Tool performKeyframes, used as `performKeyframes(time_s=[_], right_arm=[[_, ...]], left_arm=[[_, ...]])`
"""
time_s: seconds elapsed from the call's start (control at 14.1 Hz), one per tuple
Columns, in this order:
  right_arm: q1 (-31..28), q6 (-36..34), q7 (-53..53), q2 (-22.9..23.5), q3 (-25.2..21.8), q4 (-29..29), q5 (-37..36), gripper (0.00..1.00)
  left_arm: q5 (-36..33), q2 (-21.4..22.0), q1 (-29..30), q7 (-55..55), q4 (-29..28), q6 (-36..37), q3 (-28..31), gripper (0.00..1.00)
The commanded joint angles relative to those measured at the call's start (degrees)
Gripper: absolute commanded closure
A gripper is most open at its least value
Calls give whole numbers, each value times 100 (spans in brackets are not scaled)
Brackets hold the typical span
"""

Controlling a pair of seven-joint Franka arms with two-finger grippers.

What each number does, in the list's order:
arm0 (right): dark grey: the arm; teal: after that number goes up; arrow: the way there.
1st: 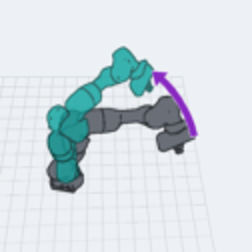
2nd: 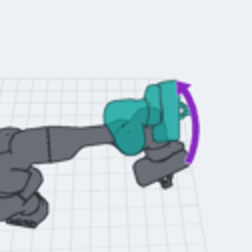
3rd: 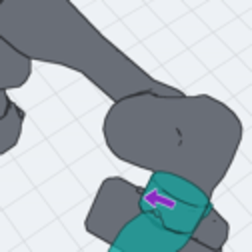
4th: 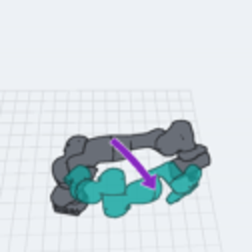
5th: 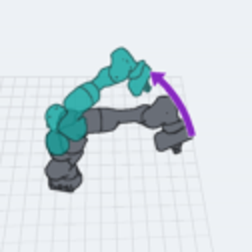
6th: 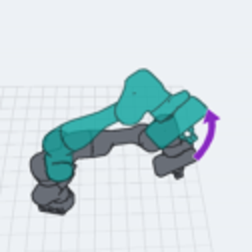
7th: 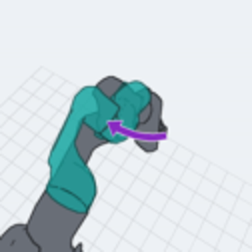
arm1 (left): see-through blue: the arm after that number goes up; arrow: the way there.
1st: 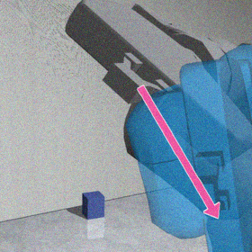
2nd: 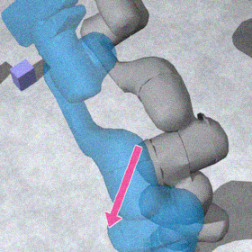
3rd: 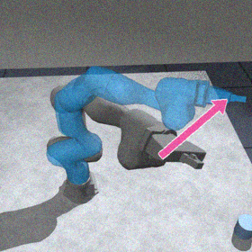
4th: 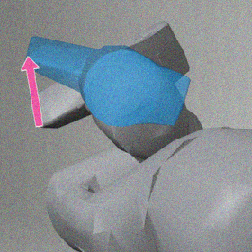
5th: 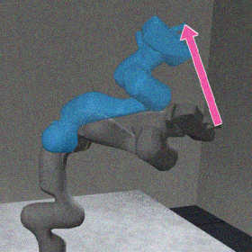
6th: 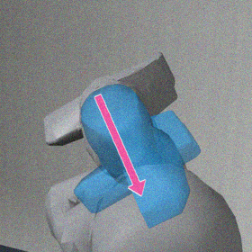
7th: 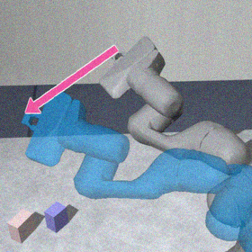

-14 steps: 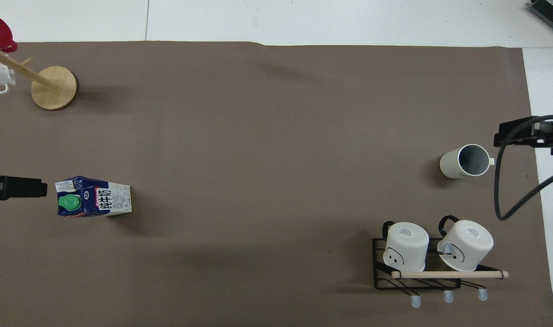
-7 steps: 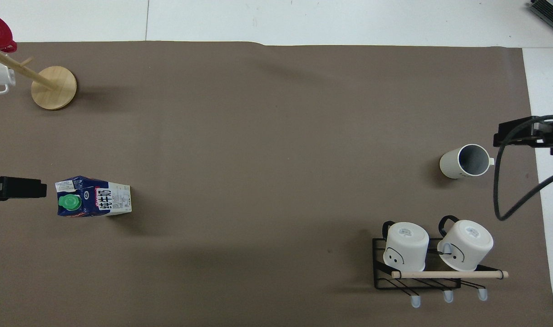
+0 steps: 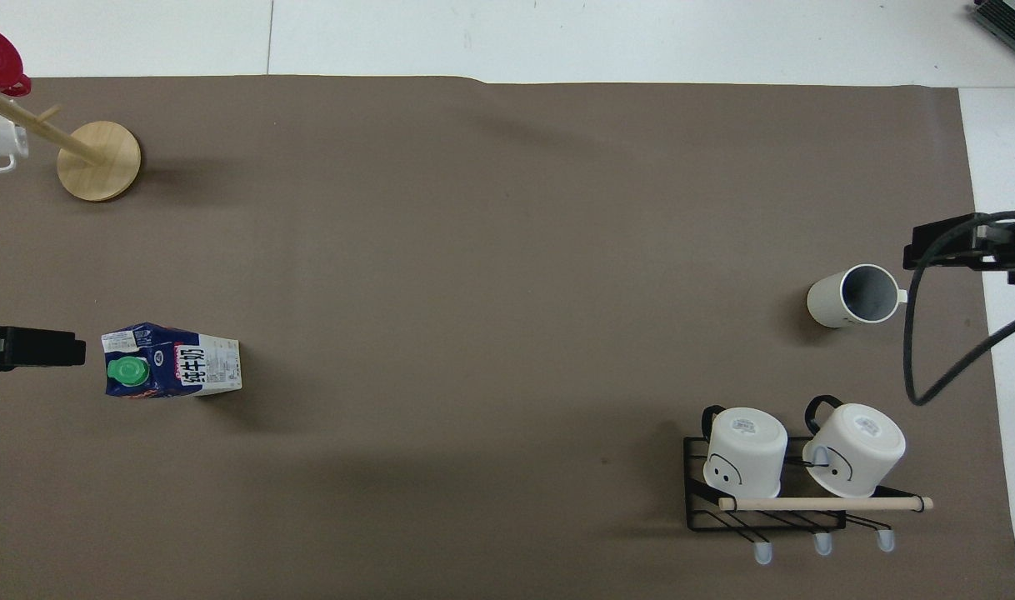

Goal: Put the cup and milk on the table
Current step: 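Reach the right gripper down to the white mug and grasp it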

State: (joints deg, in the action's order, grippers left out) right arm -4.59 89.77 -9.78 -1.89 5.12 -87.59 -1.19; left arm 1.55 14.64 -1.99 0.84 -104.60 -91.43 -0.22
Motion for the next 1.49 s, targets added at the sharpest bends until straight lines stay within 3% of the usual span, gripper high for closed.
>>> performKeyframes(time_s=[0.0, 0.42, 0.71, 1.42], right_arm=[[-25, 276, 117, -57, 24, -118, 40, 0], [-60, 935, 170, -31, 15, -890, 31, 0], [-68, 1998, 178, -22, 15, -1979, 31, 0], [-516, 3845, 952, 618, 6, -3036, -13, 0]], left_arm=[[-24, 39, 40, 39, 45, 134, -13, 0], [-24, 47, 32, 57, 19, 177, -13, 0], [-15, 196, 32, 48, -182, 169, -13, 0], [-15, 460, 32, 39, -596, -24, -13, 0]])
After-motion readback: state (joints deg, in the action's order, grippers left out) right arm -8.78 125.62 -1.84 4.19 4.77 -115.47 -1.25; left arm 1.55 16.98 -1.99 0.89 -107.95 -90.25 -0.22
